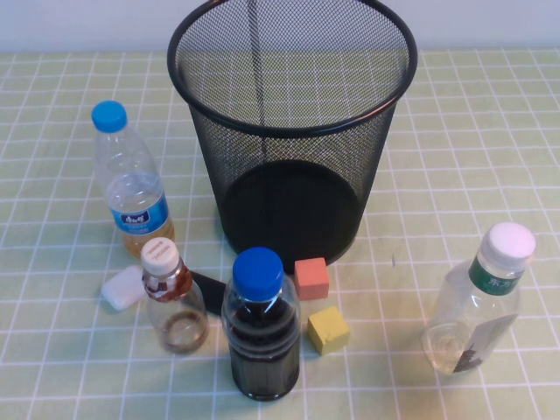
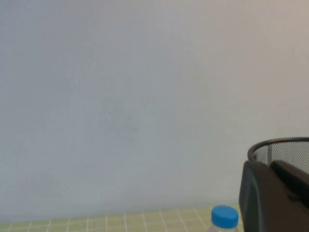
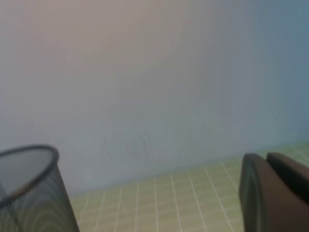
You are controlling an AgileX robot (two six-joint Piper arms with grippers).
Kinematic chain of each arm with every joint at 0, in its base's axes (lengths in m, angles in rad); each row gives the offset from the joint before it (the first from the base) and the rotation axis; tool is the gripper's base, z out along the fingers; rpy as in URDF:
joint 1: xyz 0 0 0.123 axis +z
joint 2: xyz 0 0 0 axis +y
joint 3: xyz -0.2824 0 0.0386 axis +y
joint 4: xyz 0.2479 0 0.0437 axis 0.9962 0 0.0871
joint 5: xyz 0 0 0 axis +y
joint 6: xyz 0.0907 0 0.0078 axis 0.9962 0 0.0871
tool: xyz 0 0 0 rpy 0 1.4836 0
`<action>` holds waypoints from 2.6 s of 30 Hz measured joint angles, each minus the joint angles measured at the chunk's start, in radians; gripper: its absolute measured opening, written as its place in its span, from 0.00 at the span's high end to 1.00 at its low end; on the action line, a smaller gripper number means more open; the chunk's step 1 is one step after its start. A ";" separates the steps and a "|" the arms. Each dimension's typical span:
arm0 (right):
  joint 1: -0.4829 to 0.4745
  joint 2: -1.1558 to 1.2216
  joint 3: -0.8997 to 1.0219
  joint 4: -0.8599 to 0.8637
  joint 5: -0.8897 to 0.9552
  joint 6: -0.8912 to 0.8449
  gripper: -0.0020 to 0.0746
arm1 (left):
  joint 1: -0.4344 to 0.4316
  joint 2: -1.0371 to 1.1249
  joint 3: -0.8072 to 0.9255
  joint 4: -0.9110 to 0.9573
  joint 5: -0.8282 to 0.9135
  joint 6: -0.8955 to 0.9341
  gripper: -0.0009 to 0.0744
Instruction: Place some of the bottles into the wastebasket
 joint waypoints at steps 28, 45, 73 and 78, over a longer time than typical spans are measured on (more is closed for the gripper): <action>0.505 0.545 0.040 0.102 -0.231 -0.292 0.24 | 0.000 0.005 0.000 -0.002 0.069 0.000 0.99; 0.534 0.811 0.015 0.151 -0.397 -0.307 0.54 | 0.000 0.005 0.000 -0.002 0.090 0.000 0.99; 0.535 1.000 -1.045 0.099 0.052 -0.341 0.54 | 0.000 0.008 0.000 -0.002 0.114 -0.002 0.99; 0.536 1.190 -1.045 0.138 0.007 -0.341 0.54 | 0.000 0.008 0.000 -0.002 0.165 -0.002 0.99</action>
